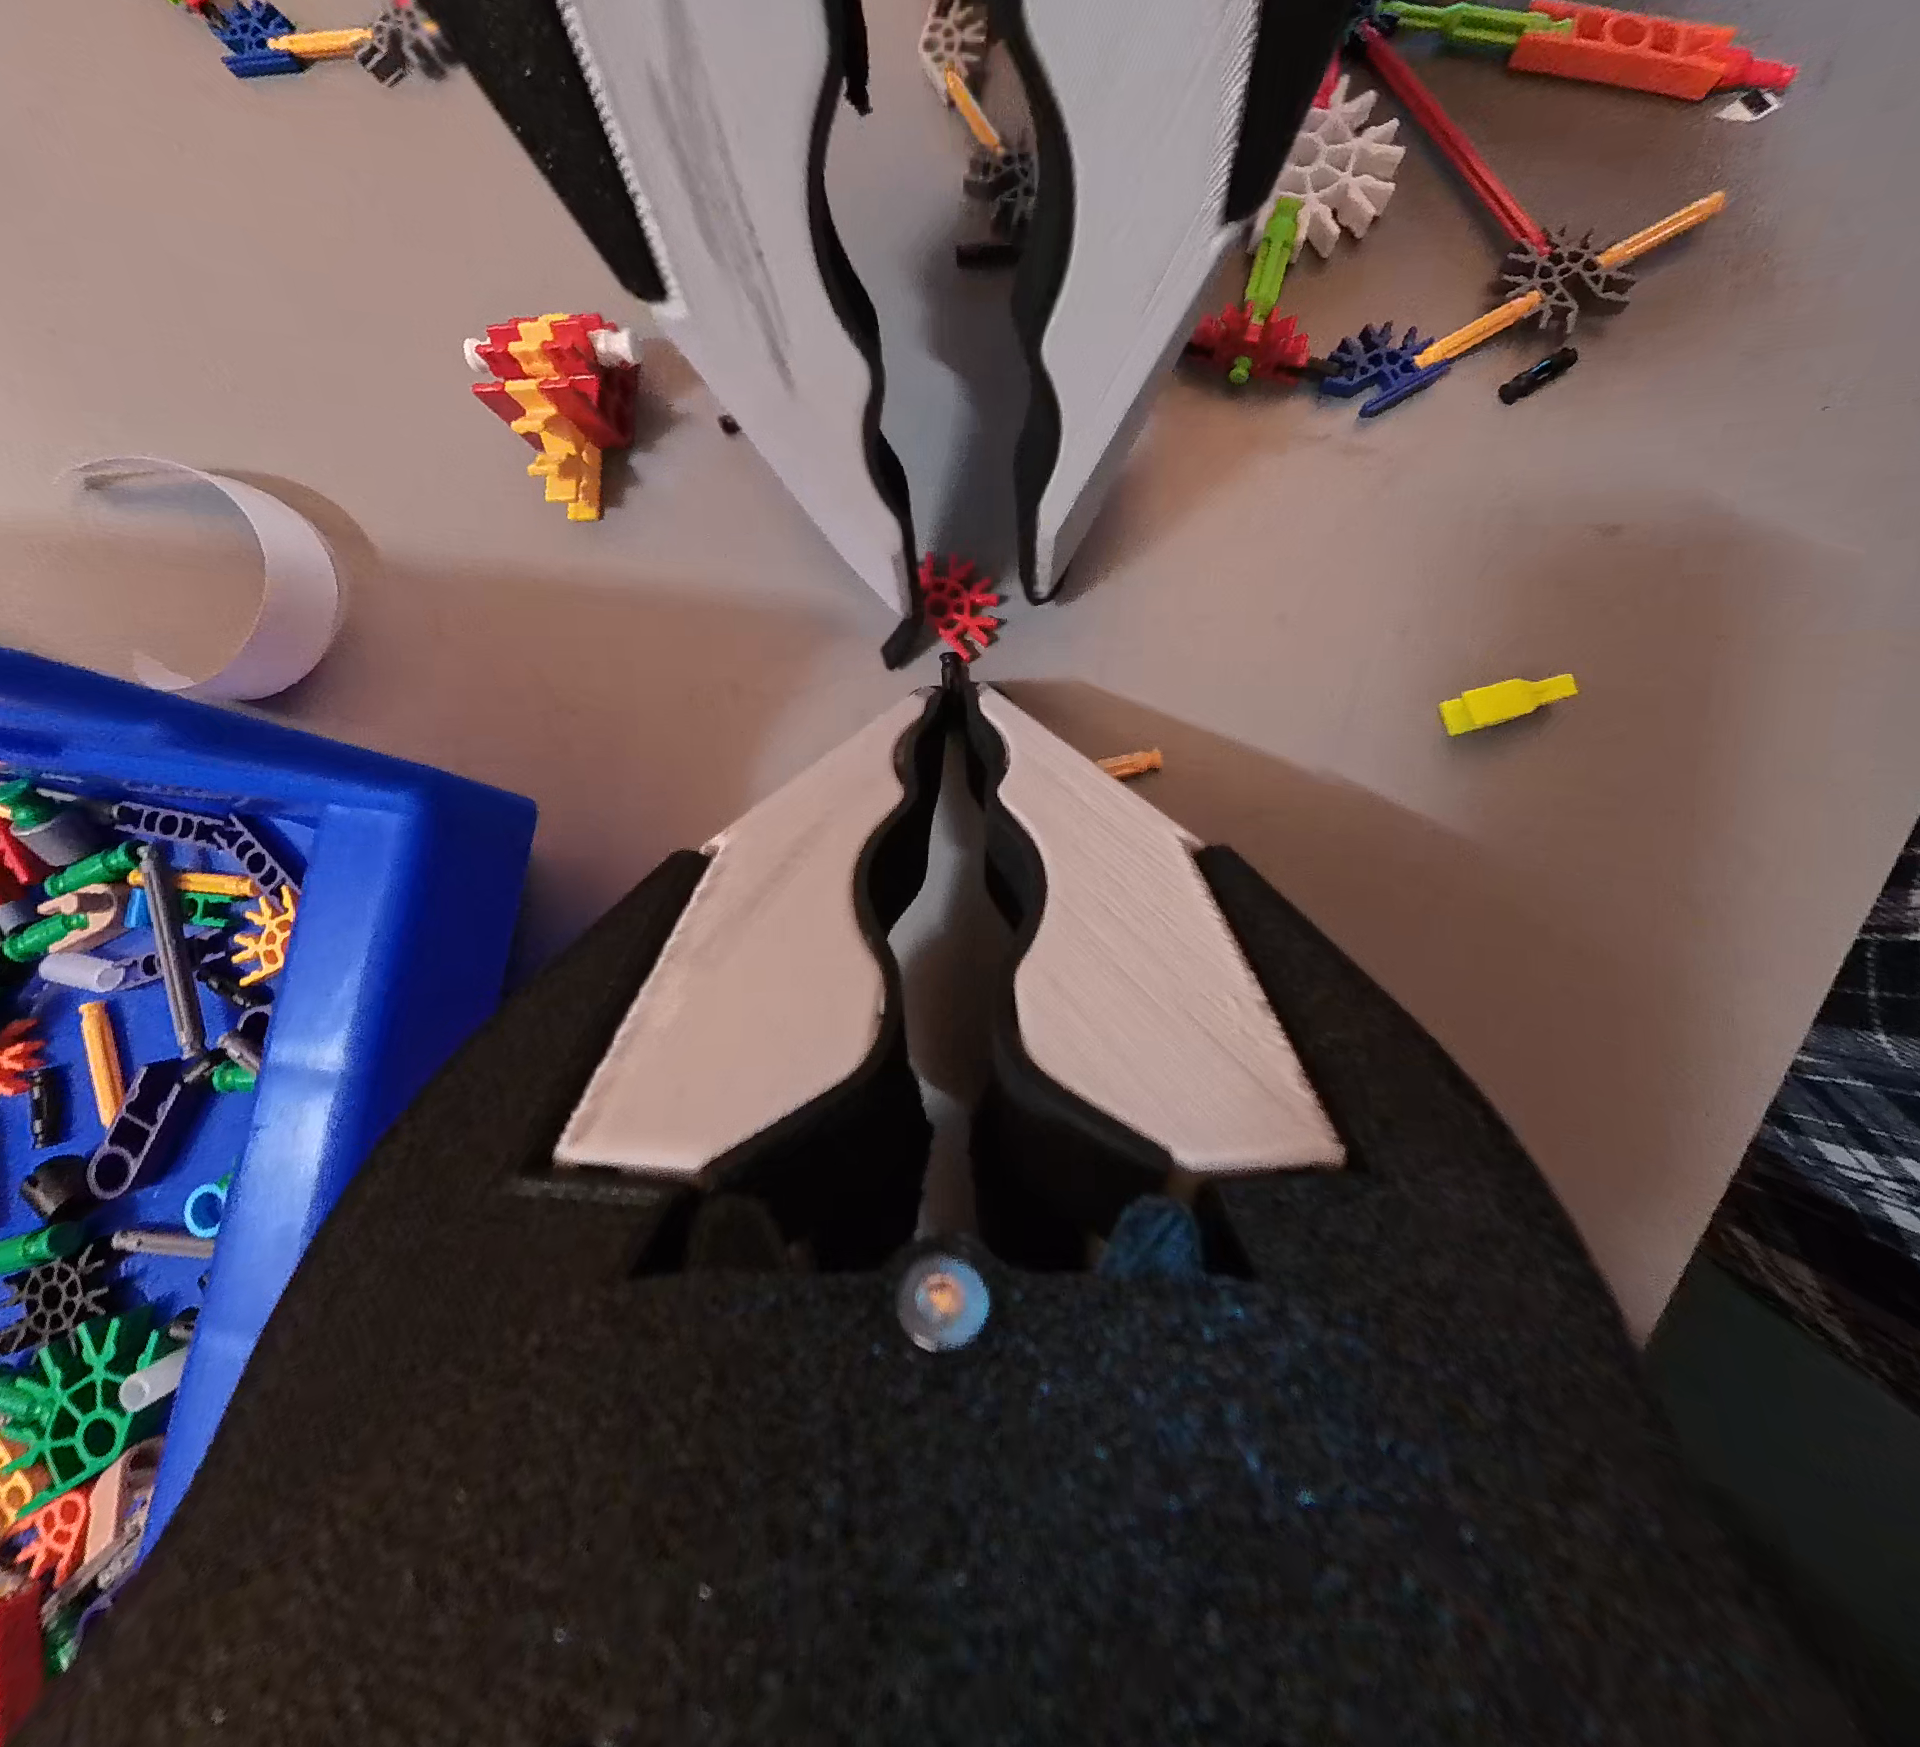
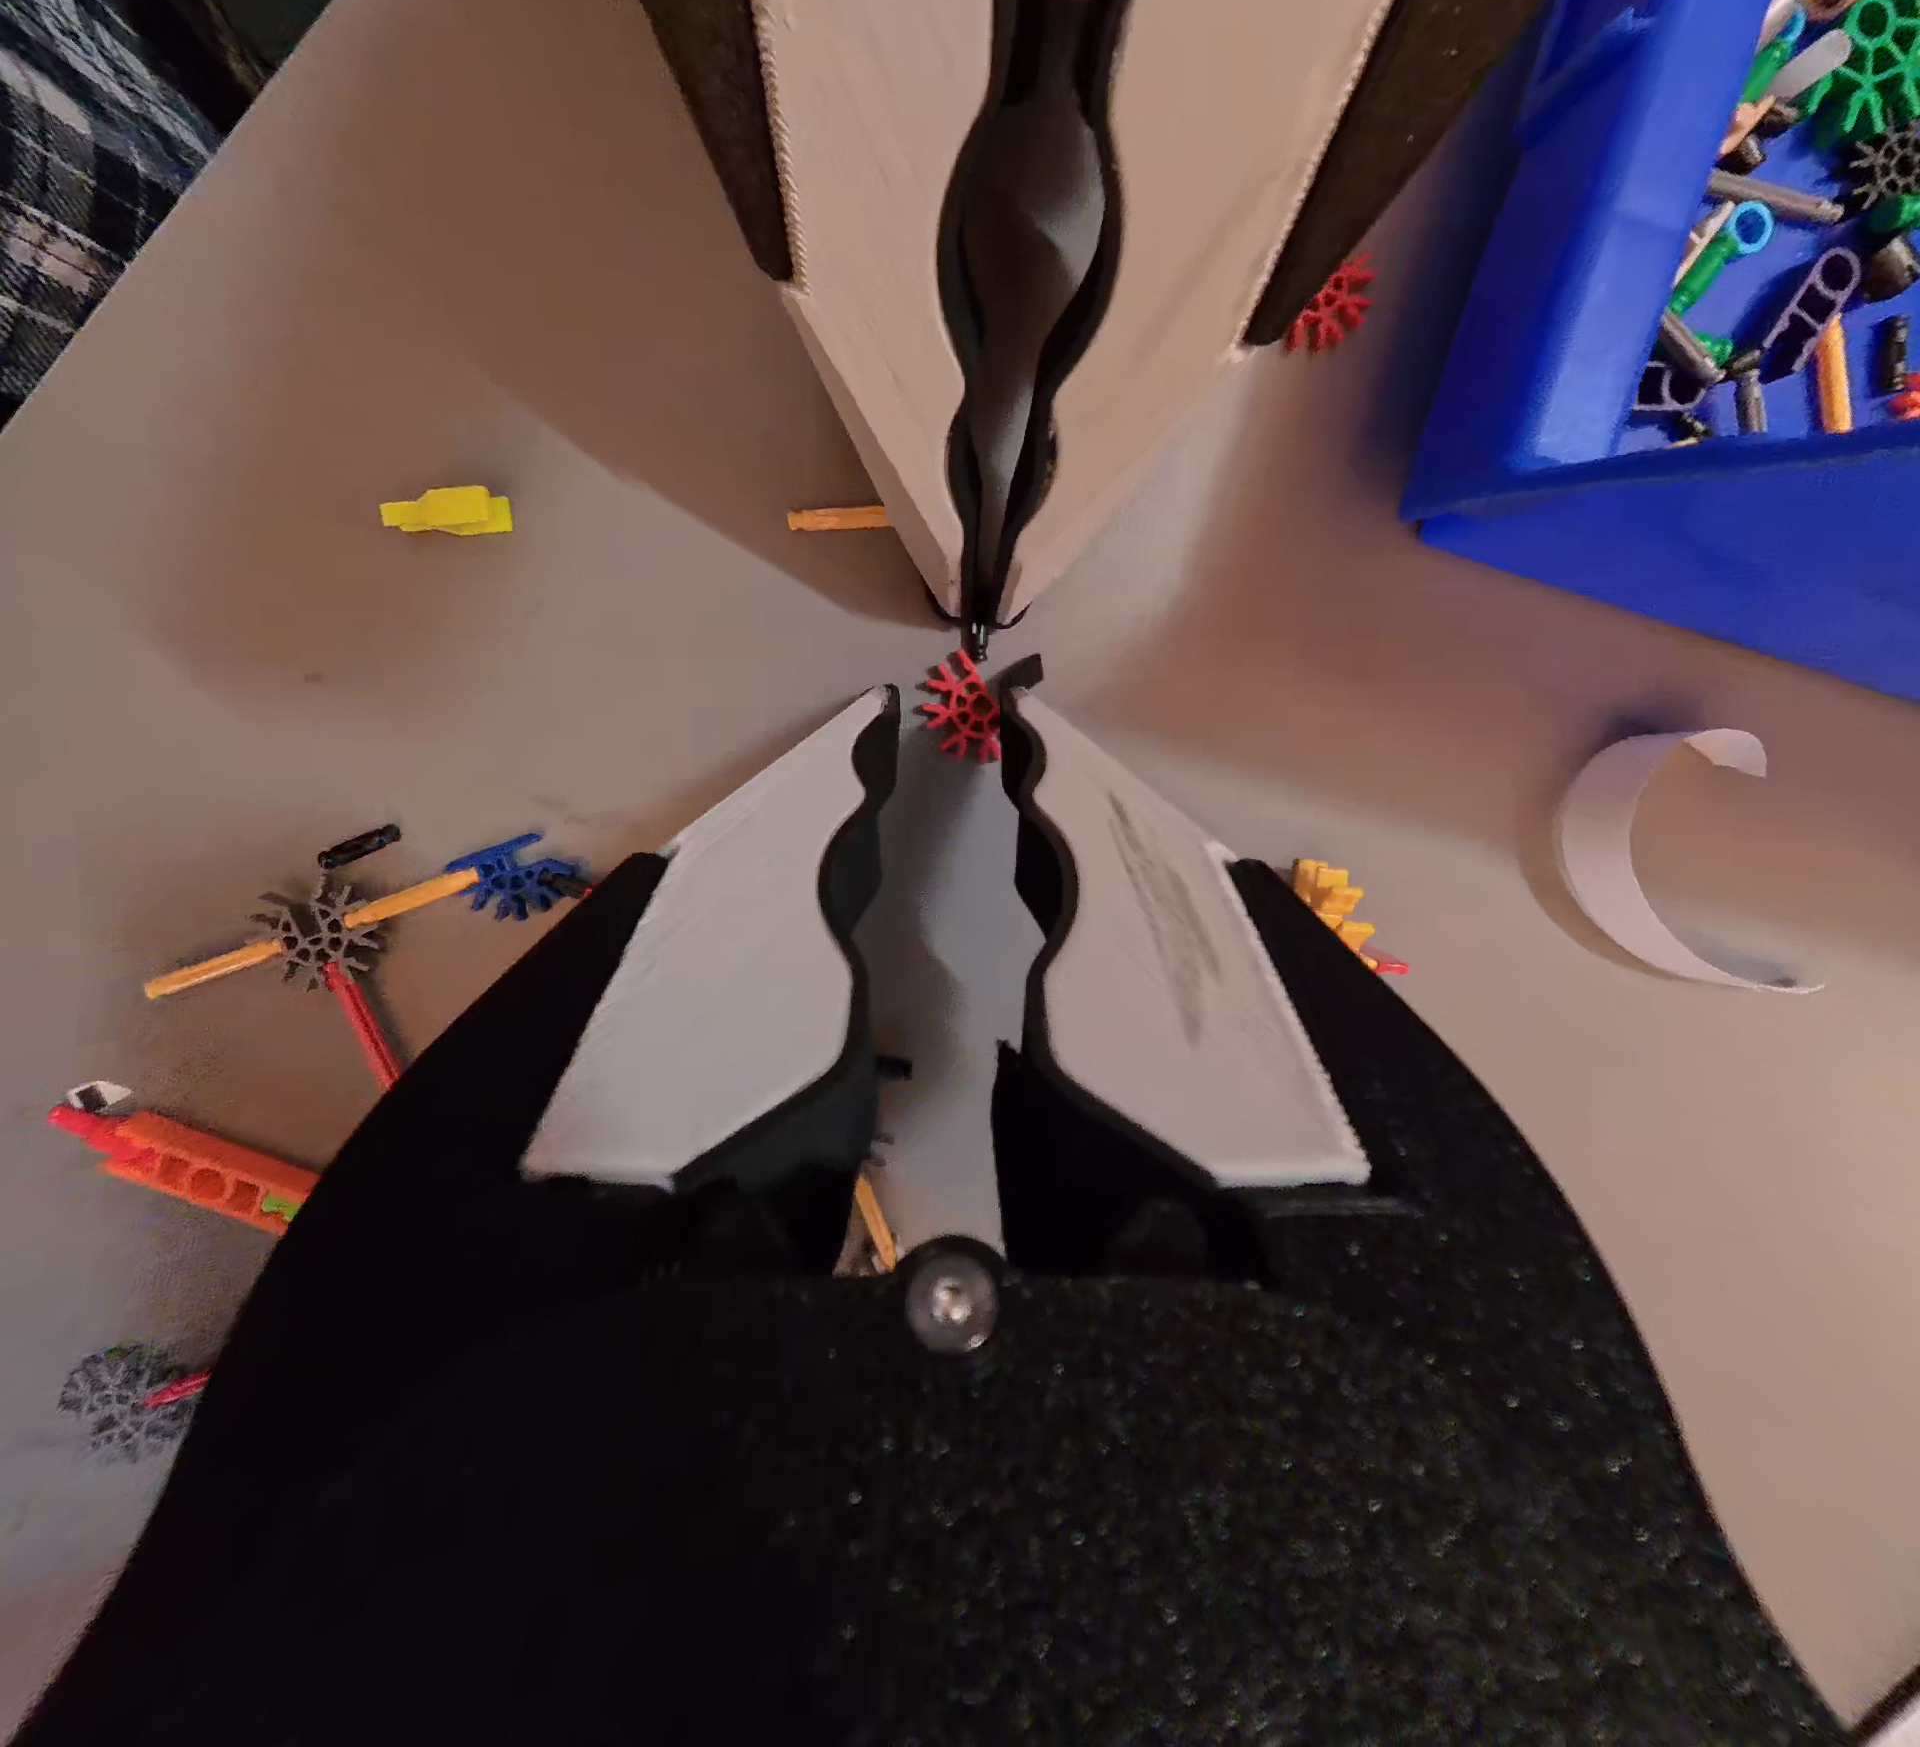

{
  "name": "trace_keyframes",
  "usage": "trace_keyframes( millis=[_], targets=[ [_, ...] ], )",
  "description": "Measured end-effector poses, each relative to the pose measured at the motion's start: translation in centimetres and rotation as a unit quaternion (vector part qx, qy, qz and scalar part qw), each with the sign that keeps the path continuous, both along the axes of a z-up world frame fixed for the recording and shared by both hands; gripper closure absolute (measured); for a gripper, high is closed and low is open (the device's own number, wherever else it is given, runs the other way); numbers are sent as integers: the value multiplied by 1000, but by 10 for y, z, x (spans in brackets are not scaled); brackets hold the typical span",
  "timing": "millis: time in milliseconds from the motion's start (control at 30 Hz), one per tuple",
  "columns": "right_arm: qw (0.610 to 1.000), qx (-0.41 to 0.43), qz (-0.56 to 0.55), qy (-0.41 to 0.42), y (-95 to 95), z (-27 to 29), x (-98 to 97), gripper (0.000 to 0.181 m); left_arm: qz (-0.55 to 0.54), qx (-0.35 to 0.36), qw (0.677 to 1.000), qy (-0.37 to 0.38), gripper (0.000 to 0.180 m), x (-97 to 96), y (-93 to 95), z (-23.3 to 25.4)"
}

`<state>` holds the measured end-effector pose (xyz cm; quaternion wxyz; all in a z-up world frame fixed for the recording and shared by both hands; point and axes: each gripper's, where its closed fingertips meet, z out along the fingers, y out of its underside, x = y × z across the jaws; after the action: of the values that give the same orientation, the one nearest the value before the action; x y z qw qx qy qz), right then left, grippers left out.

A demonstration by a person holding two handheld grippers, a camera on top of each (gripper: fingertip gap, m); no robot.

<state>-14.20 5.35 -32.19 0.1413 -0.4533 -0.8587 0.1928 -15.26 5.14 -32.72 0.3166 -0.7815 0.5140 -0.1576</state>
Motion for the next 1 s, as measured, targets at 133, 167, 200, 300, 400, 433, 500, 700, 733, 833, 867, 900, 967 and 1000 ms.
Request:
trace_keyframes(
  millis=[133, 167, 200, 300, 400, 433, 500, 700, 733, 833, 867, 900, 967, 1000],
  targets=[
    [1000, -1, 3, -3, 1, -6, 0, 165, -1, -3, 1000, 1, 178, 0, 0, 0],
    [1000, -8, 1, -2, 2, -6, -1, 168, -1, -4, 1000, 1, 178, 0, 0, 0],
    [1000, -14, 1, -1, 2, -6, -1, 168, -1, -4, 1000, 1, 178, 0, 0, 0],
    [999, -30, -14, 6, 2, -5, -1, 169, 2, -3, 1000, 0, 178, 0, 0, 0],
    [998, -45, -35, 11, 1, -5, -3, 169, 8, -3, 1000, -3, 178, 0, 0, 0],
    [998, -45, -41, 16, 2, -3, -4, 169, 10, -2, 1000, -3, 178, 0, 0, 0],
    [997, -49, -51, 15, 2, -3, -6, 169, 12, -1, 1000, -3, 178, 0, 0, 0],
    [996, -57, -61, 28, -2, -2, -8, 170, 16, -1, 1000, -5, 178, -1, -1, 0],
    [996, -55, -62, 27, -2, -3, -8, 170, 16, -1, 1000, -5, 178, -1, -1, 0],
    [997, -40, -59, 24, -2, -4, -8, 169, 16, -1, 1000, -4, 178, -1, -1, 0],
    [998, -35, -57, 21, -3, -5, -7, 169, 15, -1, 1000, -4, 178, -1, -2, -1],
    [998, -33, -56, 18, -4, -6, -7, 167, 15, -1, 1000, -3, 178, -1, -2, -1],
    [997, -41, -60, 26, -6, -4, -8, 163, 14, -1, 1000, -3, 178, -2, -2, -1],
    [996, -46, -65, 32, -7, -2, -8, 163, 15, -1, 1000, -3, 178, -2, -2, -1]
  ],
)
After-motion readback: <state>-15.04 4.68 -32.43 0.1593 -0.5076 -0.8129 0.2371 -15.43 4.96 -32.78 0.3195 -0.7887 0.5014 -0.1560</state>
